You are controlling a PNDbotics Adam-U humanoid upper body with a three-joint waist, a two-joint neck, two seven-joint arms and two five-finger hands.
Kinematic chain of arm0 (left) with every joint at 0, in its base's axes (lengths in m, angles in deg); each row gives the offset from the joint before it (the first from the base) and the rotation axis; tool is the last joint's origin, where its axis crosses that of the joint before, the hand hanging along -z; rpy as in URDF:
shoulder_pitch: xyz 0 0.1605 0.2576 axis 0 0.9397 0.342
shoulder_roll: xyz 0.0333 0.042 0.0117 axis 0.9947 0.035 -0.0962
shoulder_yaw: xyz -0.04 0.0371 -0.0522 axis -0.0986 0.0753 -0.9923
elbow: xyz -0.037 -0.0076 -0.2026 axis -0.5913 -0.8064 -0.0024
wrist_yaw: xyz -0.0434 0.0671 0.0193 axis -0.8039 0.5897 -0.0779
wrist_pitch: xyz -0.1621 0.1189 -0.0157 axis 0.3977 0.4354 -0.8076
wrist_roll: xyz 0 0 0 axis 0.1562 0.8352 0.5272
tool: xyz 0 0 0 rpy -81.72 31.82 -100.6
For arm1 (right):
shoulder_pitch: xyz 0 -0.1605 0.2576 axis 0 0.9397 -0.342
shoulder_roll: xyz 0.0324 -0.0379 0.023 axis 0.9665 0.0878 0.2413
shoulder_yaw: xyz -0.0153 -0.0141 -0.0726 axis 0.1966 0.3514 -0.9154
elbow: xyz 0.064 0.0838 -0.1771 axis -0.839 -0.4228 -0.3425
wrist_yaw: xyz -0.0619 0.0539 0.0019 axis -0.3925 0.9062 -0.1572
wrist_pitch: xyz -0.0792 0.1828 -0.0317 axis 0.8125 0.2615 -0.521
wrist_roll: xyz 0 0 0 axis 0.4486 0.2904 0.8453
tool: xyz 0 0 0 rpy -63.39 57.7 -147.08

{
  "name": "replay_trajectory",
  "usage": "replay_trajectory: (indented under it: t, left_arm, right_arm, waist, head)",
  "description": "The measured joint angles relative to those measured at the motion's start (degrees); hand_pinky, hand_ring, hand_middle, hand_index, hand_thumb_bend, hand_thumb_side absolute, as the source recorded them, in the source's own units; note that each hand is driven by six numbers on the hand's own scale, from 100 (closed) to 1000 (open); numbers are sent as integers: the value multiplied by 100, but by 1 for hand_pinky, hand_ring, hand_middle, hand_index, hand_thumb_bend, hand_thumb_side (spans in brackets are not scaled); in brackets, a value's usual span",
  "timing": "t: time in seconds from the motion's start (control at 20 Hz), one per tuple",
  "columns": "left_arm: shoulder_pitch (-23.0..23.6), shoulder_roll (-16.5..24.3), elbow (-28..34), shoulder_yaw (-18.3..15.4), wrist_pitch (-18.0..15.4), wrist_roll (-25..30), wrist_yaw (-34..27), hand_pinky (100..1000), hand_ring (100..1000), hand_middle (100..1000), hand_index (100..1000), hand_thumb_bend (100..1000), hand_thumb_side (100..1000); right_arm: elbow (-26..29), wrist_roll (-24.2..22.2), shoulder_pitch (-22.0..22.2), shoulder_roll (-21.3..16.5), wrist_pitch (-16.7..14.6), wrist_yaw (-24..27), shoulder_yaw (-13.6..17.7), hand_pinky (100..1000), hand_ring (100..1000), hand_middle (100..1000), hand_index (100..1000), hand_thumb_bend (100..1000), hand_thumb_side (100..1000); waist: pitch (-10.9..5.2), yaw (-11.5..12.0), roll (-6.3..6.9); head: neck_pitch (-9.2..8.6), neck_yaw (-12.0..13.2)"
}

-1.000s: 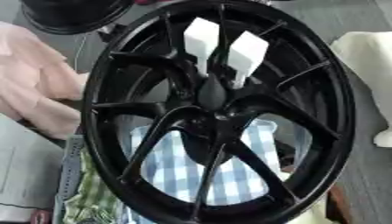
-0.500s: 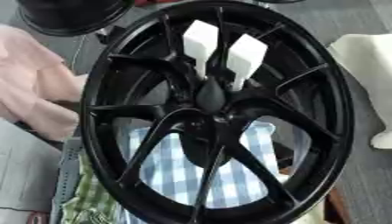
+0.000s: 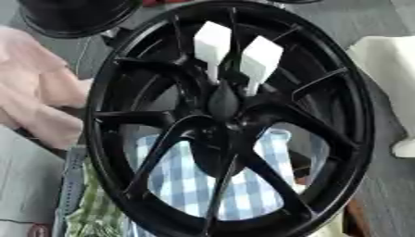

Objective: Pull the pin out of the wheel hub.

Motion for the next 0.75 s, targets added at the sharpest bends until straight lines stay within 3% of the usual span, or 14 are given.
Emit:
replay_trajectory:
  t: [0.2, 0.3, 0.5, 0.75]
  left_arm:
    - [72, -441, 1050, -44, -109, -1271, -1667, 838, 683, 668, 772, 100, 701]
    - [196, -764, 1655, -39, -57, -1733, -2084, 838, 685, 668, 774, 100, 699]
    - [406, -1592, 2804, 0, 107, -2201, -2104, 836, 682, 660, 768, 100, 699]
    - [453, -2463, 3200, 107, 56, -2169, -1672, 838, 686, 663, 768, 100, 702]
  right_arm:
    - [0, 20, 3, -2, -29, 0, 2, 791, 691, 631, 719, 100, 381]
    - [0, 20, -4, -3, -36, 1, 2, 791, 691, 632, 719, 100, 379]
    - [0, -1, -43, -5, -71, 39, 5, 791, 692, 633, 720, 100, 375]
    - [0, -21, -48, -5, -107, 85, 32, 791, 692, 635, 720, 100, 372]
  waist:
    - [0, 1, -4]
    - [0, -1, -14]
    - [0, -49, -63]
    - [0, -75, -117]
  head:
    - [-31, -1]
    - [-47, 3]
    - [-48, 33]
    - [-49, 77]
